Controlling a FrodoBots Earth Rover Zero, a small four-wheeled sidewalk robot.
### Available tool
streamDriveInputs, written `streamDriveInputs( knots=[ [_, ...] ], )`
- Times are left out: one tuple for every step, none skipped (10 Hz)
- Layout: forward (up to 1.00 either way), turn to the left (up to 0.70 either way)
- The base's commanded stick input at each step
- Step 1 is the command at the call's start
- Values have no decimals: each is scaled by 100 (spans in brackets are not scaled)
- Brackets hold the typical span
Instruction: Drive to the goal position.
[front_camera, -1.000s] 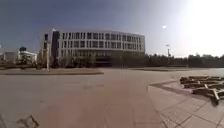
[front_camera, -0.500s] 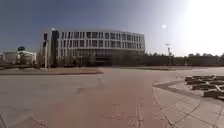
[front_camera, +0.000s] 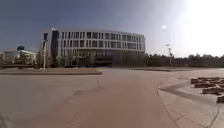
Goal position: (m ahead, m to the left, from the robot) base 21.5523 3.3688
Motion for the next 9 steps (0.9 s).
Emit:
streamDriveInputs(
  knots=[
    [70,0],
    [70,0],
    [70,0],
    [70,0],
    [70,0],
    [70,0],
    [70,0],
    [70,0],
    [70,0]
  ],
)
